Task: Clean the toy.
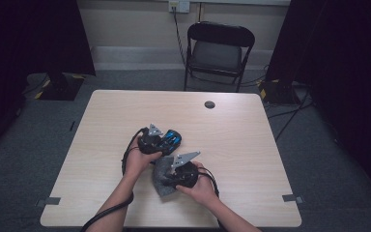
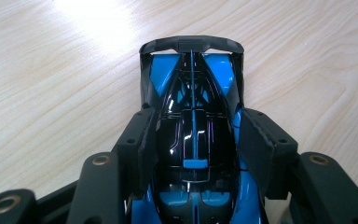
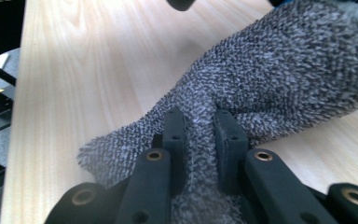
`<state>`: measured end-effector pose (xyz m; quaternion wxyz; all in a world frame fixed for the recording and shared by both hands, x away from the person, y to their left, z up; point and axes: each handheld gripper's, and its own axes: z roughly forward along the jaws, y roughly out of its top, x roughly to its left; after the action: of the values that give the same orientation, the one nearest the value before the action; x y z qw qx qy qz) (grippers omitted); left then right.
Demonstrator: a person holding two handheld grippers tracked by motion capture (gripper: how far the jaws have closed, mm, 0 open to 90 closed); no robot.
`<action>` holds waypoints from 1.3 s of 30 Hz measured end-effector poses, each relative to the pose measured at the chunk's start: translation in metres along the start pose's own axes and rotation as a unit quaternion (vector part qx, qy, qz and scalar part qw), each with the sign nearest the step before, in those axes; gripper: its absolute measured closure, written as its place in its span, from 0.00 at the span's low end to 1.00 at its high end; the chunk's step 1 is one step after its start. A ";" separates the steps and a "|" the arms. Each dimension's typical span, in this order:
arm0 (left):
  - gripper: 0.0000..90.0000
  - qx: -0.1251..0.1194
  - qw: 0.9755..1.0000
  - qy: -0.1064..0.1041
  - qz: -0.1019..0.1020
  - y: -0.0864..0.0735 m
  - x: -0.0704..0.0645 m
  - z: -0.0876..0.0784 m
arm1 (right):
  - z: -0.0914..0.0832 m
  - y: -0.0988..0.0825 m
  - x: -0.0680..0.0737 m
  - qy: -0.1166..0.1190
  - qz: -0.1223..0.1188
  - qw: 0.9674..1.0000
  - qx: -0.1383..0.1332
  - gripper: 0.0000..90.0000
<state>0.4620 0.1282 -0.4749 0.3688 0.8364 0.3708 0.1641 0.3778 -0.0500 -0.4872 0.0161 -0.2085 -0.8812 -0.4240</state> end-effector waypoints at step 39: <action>0.29 0.010 1.000 0.011 0.013 0.007 -0.003 -0.037 | -0.017 -0.007 0.000 -0.008 -0.048 0.999 0.003 0.61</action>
<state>0.4436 0.1415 -0.4452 0.3544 0.8431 0.3653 0.1740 0.3727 -0.0670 -0.4813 -0.0107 -0.1698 -0.8916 -0.4196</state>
